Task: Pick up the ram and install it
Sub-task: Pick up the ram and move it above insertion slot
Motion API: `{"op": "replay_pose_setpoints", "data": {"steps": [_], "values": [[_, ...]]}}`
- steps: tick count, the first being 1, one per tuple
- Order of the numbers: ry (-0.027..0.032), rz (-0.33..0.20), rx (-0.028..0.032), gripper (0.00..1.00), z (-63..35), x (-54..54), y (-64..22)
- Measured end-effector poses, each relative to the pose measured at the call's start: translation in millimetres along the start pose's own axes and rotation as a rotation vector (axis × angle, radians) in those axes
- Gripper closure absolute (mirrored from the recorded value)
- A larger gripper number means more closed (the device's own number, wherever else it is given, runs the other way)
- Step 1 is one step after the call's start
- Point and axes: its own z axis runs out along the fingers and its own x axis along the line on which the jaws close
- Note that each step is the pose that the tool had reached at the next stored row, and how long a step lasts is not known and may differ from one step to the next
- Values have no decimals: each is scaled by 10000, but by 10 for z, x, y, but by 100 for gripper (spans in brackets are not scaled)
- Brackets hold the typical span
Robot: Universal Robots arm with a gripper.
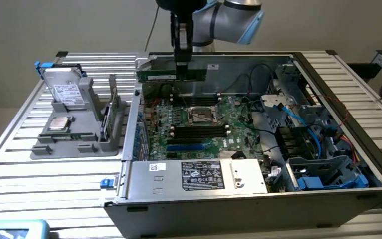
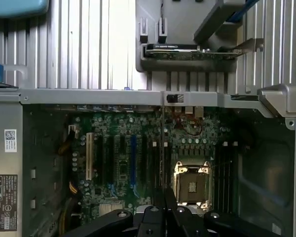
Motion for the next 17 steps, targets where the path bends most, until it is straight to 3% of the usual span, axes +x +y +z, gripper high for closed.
{"op": "replay_pose_setpoints", "data": {"steps": [8,17], "values": [[1,-4,52,88,18,-56,-314],[1,30,155,88,48,-152,-441]]}}
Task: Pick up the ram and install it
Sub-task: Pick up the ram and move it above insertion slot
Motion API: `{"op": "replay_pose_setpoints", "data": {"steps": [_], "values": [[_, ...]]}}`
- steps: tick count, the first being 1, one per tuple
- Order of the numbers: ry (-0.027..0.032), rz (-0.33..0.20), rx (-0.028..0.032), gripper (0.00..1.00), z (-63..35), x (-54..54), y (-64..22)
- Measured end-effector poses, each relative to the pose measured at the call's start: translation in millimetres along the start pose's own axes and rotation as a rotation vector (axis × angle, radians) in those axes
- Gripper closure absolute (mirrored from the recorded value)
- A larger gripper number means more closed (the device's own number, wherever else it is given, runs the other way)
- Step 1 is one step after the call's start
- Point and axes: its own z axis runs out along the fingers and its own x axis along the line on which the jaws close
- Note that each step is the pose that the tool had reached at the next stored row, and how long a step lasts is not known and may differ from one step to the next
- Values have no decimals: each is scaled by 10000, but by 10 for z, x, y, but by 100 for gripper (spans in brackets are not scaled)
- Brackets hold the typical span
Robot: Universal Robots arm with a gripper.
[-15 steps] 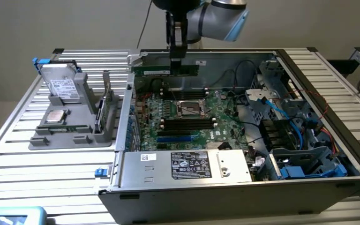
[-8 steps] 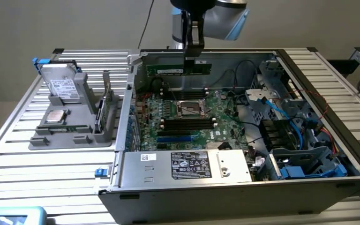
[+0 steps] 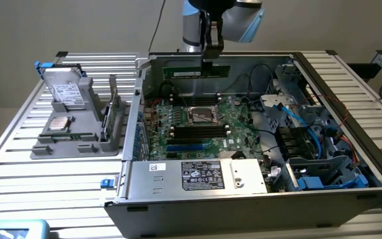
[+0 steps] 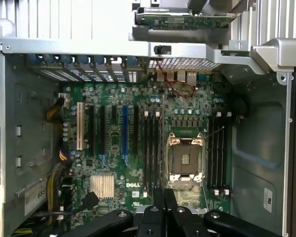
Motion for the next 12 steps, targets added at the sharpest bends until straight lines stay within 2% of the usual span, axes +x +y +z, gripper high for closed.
{"op": "replay_pose_setpoints", "data": {"steps": [12], "values": [[4,291,48,88,46,-46,-60]]}}
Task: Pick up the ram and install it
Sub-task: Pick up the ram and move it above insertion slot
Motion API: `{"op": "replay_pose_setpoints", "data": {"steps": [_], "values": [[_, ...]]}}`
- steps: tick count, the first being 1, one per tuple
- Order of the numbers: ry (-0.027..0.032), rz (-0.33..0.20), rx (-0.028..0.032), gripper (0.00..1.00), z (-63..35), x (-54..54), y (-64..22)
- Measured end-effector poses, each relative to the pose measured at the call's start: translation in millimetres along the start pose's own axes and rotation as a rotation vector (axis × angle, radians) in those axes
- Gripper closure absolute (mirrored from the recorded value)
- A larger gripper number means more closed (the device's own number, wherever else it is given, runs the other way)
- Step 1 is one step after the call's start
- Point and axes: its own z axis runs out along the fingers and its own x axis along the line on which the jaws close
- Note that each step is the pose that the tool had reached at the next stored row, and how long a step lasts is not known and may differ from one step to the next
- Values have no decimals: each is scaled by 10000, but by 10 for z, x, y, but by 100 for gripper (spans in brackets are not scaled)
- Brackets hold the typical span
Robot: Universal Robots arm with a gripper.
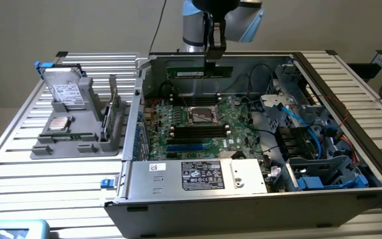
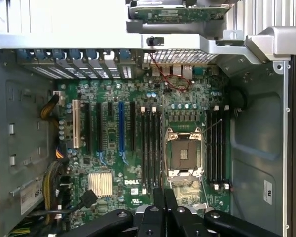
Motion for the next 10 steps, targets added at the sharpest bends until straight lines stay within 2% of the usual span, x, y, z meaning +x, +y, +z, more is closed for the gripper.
{"op": "replay_pose_setpoints", "data": {"steps": [6,10], "values": [[1,83,21,88,28,-45,-18],[1,97,44,88,72,-119,-14]]}}
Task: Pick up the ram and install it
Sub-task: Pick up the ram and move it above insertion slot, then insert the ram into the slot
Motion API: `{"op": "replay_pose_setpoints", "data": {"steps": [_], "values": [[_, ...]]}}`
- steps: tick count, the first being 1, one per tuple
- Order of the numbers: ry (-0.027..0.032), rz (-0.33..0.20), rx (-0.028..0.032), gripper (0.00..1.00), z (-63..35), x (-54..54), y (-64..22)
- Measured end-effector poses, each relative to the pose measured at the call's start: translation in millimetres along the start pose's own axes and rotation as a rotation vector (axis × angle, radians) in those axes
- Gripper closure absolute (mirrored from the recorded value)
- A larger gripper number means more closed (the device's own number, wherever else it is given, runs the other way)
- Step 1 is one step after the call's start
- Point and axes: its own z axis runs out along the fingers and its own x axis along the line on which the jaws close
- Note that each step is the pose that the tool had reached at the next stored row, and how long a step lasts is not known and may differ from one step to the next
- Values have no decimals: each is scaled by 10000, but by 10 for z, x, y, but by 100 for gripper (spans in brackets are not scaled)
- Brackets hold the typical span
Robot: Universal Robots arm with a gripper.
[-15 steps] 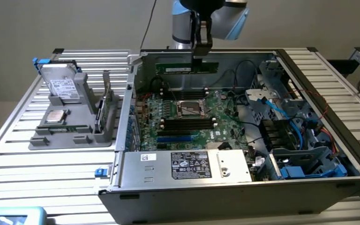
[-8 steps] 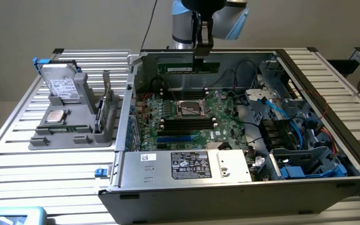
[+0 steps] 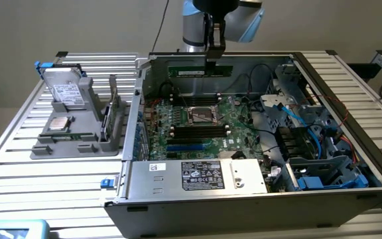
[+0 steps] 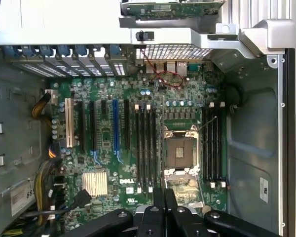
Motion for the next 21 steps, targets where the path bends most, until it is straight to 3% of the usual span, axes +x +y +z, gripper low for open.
{"op": "replay_pose_setpoints", "data": {"steps": [6,11,19,21], "values": [[0,13,27,88,79,-78,5],[66,15,83,88,133,-78,7],[80,37,111,88,270,-71,15],[109,41,124,88,293,-69,16]]}}
